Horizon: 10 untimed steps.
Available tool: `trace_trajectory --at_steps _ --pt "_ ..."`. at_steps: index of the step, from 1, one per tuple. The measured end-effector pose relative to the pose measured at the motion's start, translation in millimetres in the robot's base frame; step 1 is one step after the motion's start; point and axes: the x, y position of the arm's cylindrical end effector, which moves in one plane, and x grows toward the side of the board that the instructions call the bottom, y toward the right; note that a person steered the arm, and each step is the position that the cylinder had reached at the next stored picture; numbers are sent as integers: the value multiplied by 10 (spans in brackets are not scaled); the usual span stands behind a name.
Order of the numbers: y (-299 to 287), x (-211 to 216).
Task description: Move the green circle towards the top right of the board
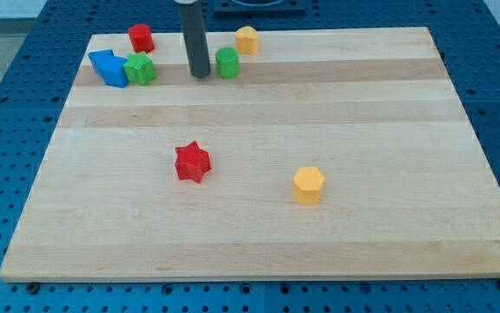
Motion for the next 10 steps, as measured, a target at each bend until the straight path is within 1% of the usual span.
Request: trace_trajectory --at_steps 1,2,3,4,5,6,7,8,10 --pt "33 -120" --pt "372 32" --pt "928 239" --pt "1485 248" --pt "1722 168" --pt "1170 399" --pt "819 289" --pt "942 151" --pt "1580 17"
